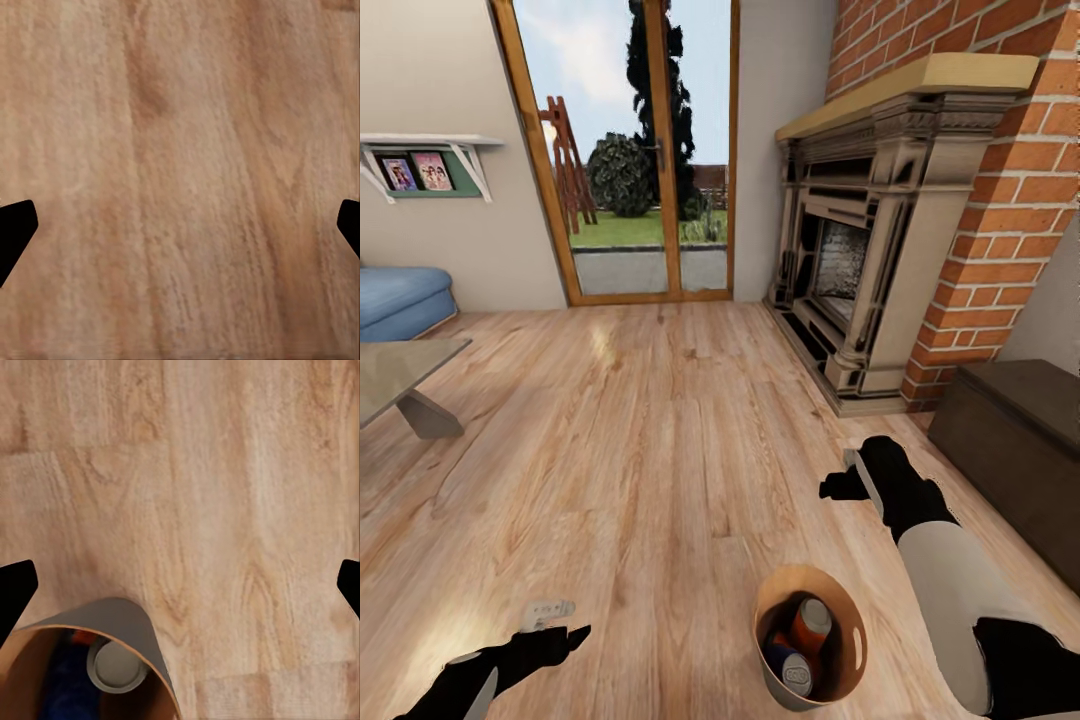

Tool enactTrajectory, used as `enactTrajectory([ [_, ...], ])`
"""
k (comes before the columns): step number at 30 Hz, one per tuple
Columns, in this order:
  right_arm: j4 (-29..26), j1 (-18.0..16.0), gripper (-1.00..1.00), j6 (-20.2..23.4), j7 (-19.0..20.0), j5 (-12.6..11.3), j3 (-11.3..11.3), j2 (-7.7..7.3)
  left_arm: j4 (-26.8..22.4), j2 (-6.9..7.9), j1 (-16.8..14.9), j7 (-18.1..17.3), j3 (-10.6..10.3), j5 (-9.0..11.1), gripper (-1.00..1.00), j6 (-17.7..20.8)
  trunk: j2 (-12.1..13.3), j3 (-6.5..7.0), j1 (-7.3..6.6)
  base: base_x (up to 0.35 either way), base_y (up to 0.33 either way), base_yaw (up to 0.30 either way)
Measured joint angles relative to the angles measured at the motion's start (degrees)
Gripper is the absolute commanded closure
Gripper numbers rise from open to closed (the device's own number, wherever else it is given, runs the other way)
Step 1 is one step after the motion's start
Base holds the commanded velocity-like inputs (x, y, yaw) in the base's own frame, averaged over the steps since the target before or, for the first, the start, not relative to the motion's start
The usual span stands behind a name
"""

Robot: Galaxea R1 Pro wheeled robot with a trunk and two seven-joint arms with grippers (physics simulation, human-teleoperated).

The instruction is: Put the three can of soda from the living room inside the tash can in the kitchen.

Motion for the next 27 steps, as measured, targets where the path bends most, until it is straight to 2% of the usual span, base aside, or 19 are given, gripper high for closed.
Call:
enactTrajectory([
  [4,-3.7,2.8,-1.0,0.0,0.0,0.1,0.8,0.3,1.6,-0.24,-0.7,0.7,0.0,-0.2,-1.0,0.0,0.3,0.87,-0.21,0.0,0.0,0.0],
  [6,-7.8,6.4,-1.0,0.0,0.0,0.1,1.6,0.49,3.2,-0.36,-1.2,1.0,0.0,-0.3,-1.0,0.0,1.1,1.22,-0.64,0.0,0.0,0.0],
  [13,-17.5,14.7,-1.0,0.0,0.0,0.0,3.5,0.55,5.5,-0.43,-1.7,1.3,-0.1,-0.4,-1.0,-0.5,3.9,2.48,-2.18,0.0,0.0,0.0],
  [15,-24.9,19.3,-1.0,0.0,0.0,-0.1,4.0,0.51,6.5,-0.43,-1.8,1.5,-0.1,-0.6,-1.0,-0.8,4.7,2.84,-2.62,0.0,0.0,0.0],
  [20,-34.2,25.4,-1.0,0.0,0.0,0.0,5.8,0.43,7.2,-0.44,-1.8,2.2,-0.1,-2.2,-1.0,-1.0,6.7,3.74,-3.72,0.0,0.0,0.0],
  [22,-40.2,29.6,-1.0,0.0,0.0,0.0,6.8,0.3,8.3,-0.44,-1.8,3.9,-0.1,-3.0,-1.0,-1.7,7.5,4.09,-4.16,0.0,0.0,0.0],
  [27,-45.3,34.6,-1.0,0.0,0.0,0.1,7.4,0.01,10.7,-0.44,-1.8,6.8,-0.1,-3.4,-1.0,-3.8,9.5,4.99,-5.26,0.0,0.0,0.0],
])
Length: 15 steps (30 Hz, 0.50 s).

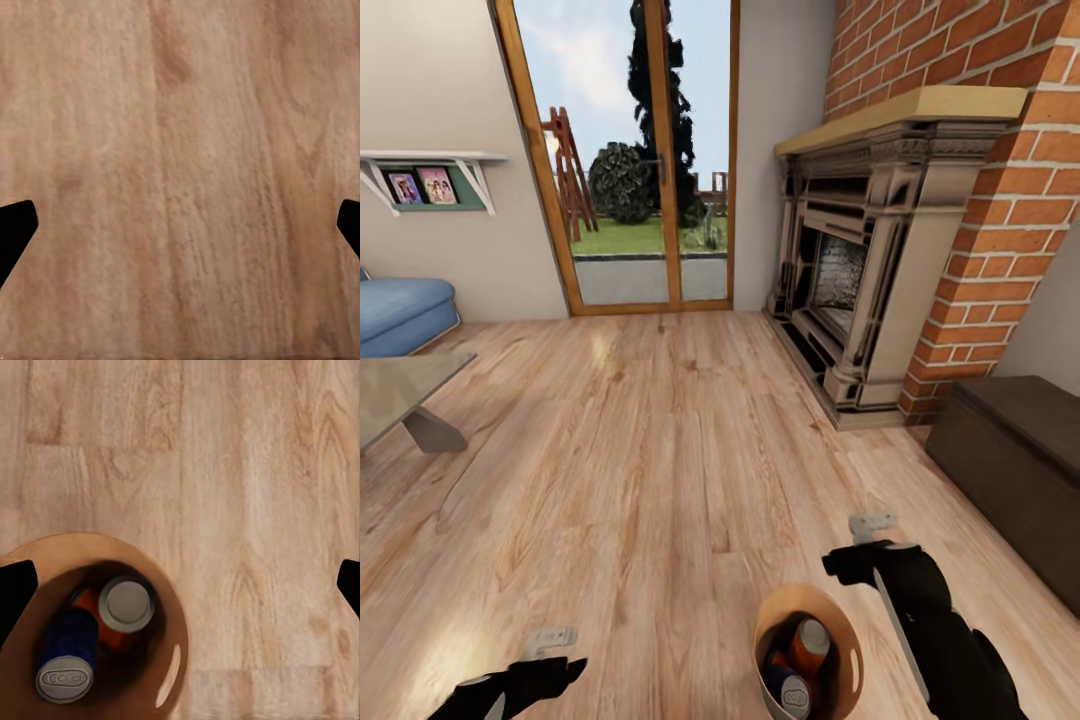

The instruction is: Put the three can of soda from the living room inside the tash can in the kitchen.

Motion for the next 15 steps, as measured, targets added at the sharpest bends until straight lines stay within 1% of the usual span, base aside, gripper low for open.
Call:
enactTrajectory([
  [3,-1.8,2.5,-1.0,0.0,0.0,0.0,0.1,-0.19,1.7,0.0,0.0,1.6,0.0,-0.1,-1.0,-1.2,1.2,0.54,-0.66,0.0,0.0,0.0],
  [4,-2.5,3.8,-1.0,0.0,0.1,0.0,0.1,-0.27,2.6,0.0,0.0,2.5,0.0,-0.2,-1.0,-2.0,1.6,0.72,-0.88,0.0,0.0,0.0],
  [6,-3.0,4.9,-1.0,0.0,0.2,0.0,0.1,-0.32,3.5,0.03,0.0,3.4,0.0,-0.2,-1.0,-2.8,2.4,1.08,-1.32,0.0,0.0,0.0],
  [8,-3.4,6.8,-1.0,0.0,0.3,0.0,0.1,-0.53,4.7,0.06,0.0,4.8,-0.4,-0.3,-1.0,-3.9,3.2,1.44,-1.76,0.0,0.0,0.0],
  [10,-3.6,7.8,-1.0,0.0,0.4,0.0,0.1,-0.71,5.3,0.07,0.0,5.4,-0.9,-0.3,-1.0,-4.8,4.0,1.8,-2.2,0.0,0.0,0.0],
  [11,-3.7,9.1,-1.0,0.0,0.5,0.0,0.1,-0.86,6.2,0.08,0.1,6.1,-1.5,-0.3,-1.0,-6.5,4.4,1.97,-2.42,0.0,0.0,0.0],
  [13,-3.7,9.6,-1.0,0.0,0.6,0.0,0.1,-0.9,6.7,0.08,0.1,6.4,-1.6,-0.3,-1.0,-7.2,5.2,2.33,-2.85,0.0,0.0,0.0],
  [15,-3.7,11.1,-1.0,-1.8,0.7,0.0,0.1,-0.96,8.0,0.08,0.2,7.0,-1.8,-0.3,-1.0,-9.3,6.0,2.69,-3.29,0.0,0.0,0.0],
])
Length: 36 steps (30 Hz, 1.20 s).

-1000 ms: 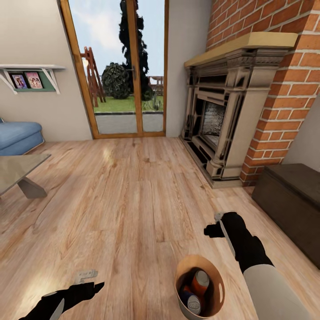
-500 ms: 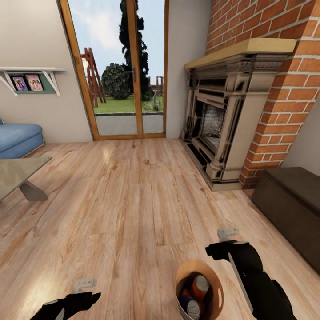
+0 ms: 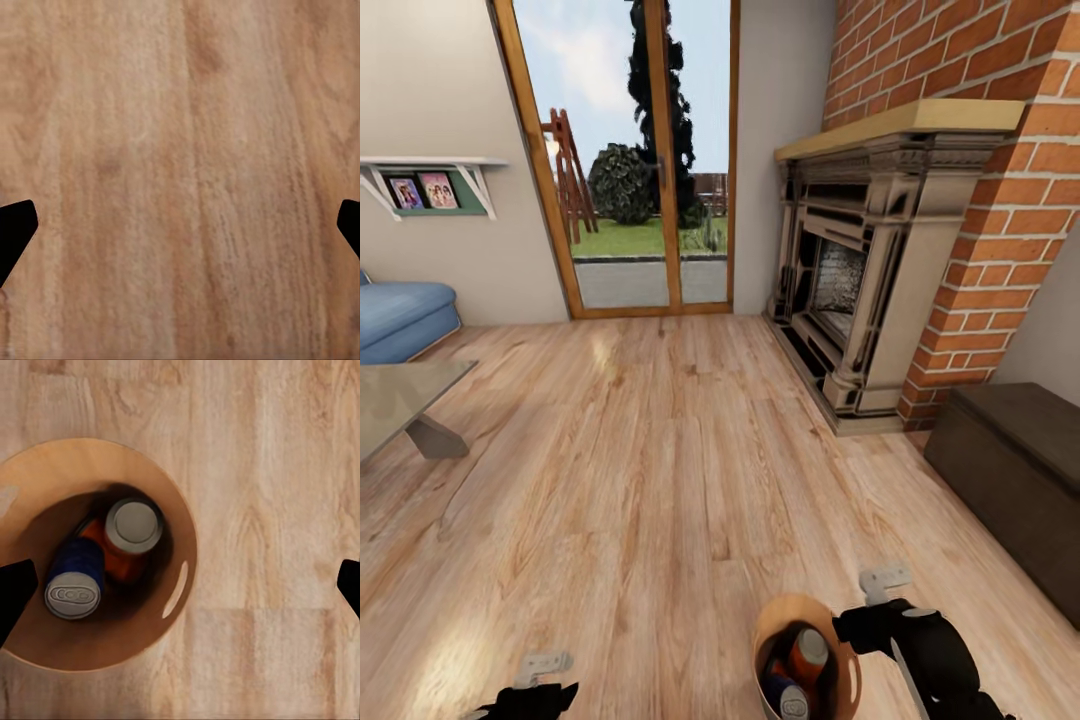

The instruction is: Put the three can of soda from the living room inside the tash can in the kitchen.

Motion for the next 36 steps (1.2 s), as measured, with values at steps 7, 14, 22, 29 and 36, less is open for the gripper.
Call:
enactTrajectory([
  [7,0.0,6.7,-1.0,-9.0,0.1,0.0,-0.1,-0.11,2.5,0.48,0.7,0.6,-0.2,0.1,-1.0,-6.7,2.8,1.26,-1.54,0.0,0.0,0.0],
  [14,0.0,14.7,-1.0,-21.8,0.1,0.0,-0.4,-0.12,3.3,0.65,3.5,0.9,-0.2,0.2,-1.0,-12.0,5.6,2.51,-3.08,0.0,0.0,0.0],
  [22,0.7,21.2,-1.0,-34.2,0.1,-0.4,-0.6,-0.07,4.5,0.77,6.8,1.7,-0.1,0.5,-1.0,-17.4,8.8,3.95,-4.83,0.0,0.0,0.0],
  [29,7.0,24.1,-1.0,-43.7,0.0,-0.8,-3.1,0.05,4.6,0.79,9.7,1.9,0.2,1.0,-1.0,-23.1,11.6,5.21,-6.37,0.0,0.0,0.0],
  [36,14.7,24.5,-1.0,-52.7,0.2,-1.0,-6.3,0.26,4.7,0.76,11.3,1.9,0.5,1.1,-1.0,-25.2,14.4,6.46,-7.91,0.0,0.0,0.0],
])
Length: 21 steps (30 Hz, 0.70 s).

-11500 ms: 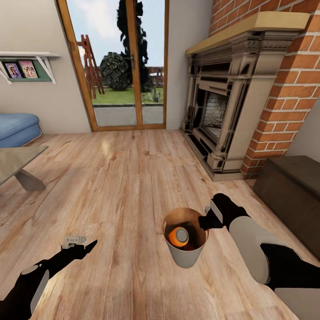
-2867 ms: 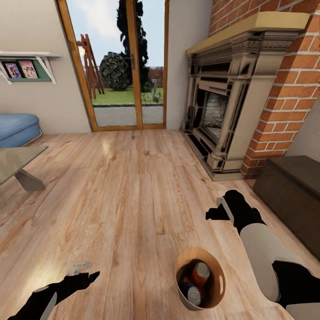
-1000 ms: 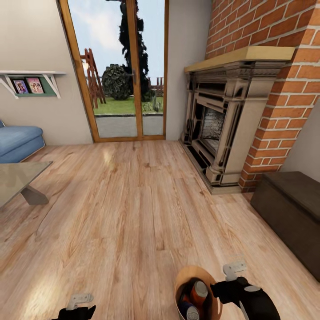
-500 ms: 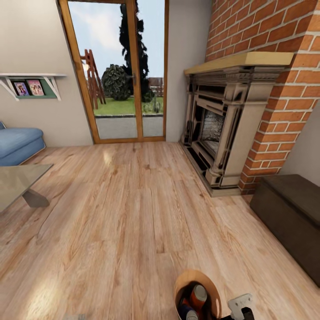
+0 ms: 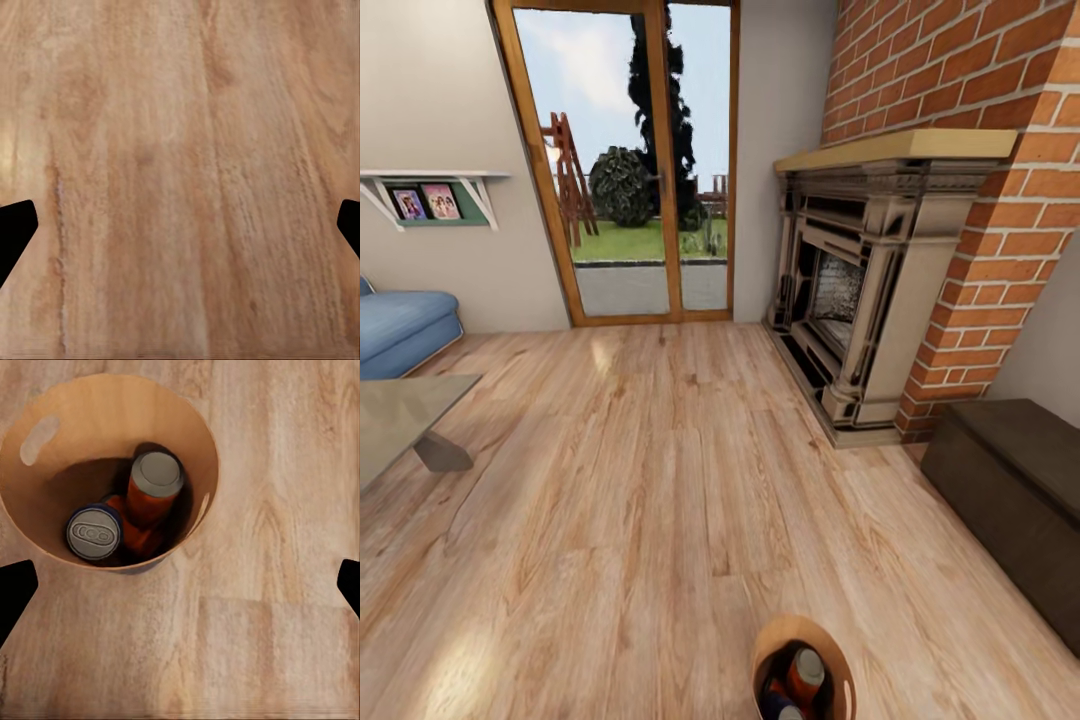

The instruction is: Put the three can of soda from the living room inside the tash can in the kitchen.

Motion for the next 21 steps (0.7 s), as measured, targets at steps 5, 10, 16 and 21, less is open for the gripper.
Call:
enactTrajectory([
  [5,4.5,0.0,-1.0,-2.0,0.0,0.0,-0.5,-0.09,0.0,-0.04,1.5,0.0,0.1,0.0,-1.0,-1.7,2.0,0.9,-1.1,0.0,0.0,0.0],
  [10,11.4,0.0,-1.0,-12.2,-0.2,0.0,-0.7,0.11,0.0,-0.02,4.2,0.0,0.5,0.4,-1.0,-2.9,4.0,1.79,-2.2,0.0,0.0,0.0],
  [16,23.4,-0.1,-1.0,-21.4,-0.9,0.0,-0.9,0.11,0.0,-0.05,8.6,0.0,1.2,1.1,-1.0,-7.5,6.4,2.87,-3.51,0.0,0.0,0.0],
  [21,26.8,-0.2,-1.0,-22.9,-0.9,-0.1,-1.0,-0.01,0.0,-0.05,11.6,0.0,1.2,1.2,-1.0,-10.3,8.4,3.77,-4.61,0.0,0.0,0.0],
])
